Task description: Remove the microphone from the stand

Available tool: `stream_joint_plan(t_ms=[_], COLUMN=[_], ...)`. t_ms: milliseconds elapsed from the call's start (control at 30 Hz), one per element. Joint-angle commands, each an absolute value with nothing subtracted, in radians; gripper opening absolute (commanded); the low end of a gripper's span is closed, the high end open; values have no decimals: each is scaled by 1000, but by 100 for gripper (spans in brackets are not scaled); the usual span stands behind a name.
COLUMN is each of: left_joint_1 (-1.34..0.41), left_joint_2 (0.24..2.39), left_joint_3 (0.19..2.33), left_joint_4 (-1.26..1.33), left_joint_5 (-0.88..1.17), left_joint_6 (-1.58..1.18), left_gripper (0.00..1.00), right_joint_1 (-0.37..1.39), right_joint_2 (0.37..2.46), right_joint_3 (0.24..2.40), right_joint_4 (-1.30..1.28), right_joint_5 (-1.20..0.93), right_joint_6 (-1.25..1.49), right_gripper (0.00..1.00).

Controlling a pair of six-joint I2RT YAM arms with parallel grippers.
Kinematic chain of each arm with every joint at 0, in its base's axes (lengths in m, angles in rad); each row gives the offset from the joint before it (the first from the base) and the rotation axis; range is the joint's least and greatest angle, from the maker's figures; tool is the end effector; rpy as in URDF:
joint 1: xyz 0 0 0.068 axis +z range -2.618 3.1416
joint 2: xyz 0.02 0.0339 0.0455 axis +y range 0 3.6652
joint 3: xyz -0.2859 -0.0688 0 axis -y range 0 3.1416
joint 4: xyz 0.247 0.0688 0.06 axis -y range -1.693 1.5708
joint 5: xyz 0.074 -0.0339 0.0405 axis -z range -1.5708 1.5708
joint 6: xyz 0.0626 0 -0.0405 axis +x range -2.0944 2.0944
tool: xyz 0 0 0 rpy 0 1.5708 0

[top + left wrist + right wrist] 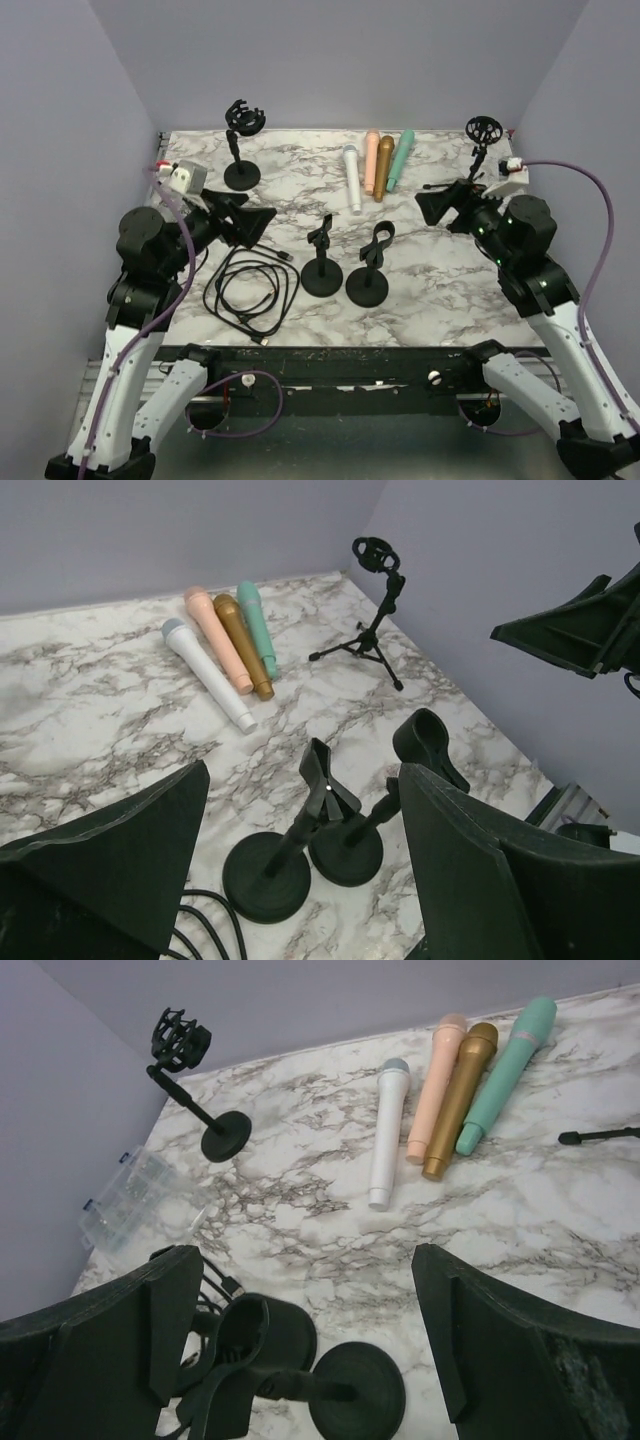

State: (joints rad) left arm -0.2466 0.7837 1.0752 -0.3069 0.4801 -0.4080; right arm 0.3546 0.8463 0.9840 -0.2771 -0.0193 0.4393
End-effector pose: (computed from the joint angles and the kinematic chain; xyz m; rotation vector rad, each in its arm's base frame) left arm 0.1542 -0.0686 0.4418 0.2571 1.6365 -0.8831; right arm 0.1892 0.0713 0.4019 0.0593 1.7468 0.6030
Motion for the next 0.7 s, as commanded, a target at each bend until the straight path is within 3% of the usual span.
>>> stream_joint_plan(t_ms=[0,400,667], left_joint_1=[-255,-256,-256], left_joint_2=[592,285,314], left_joint_3=[963,817,834], left_joint_4=[-255,-340,-339], left_joint_5=[451,421,437], left_joint_6=[-435,-454,-435], left_gripper=[80,83,83], right_joint_1=[362,362,362], right_joint_2=[698,396,537], right_joint_3=[955,935,920], right_joint_4=[-481,-721,-618], right_joint_5=[39,92,102], right_joint_6=[480,543,548], right_gripper=[95,95,93])
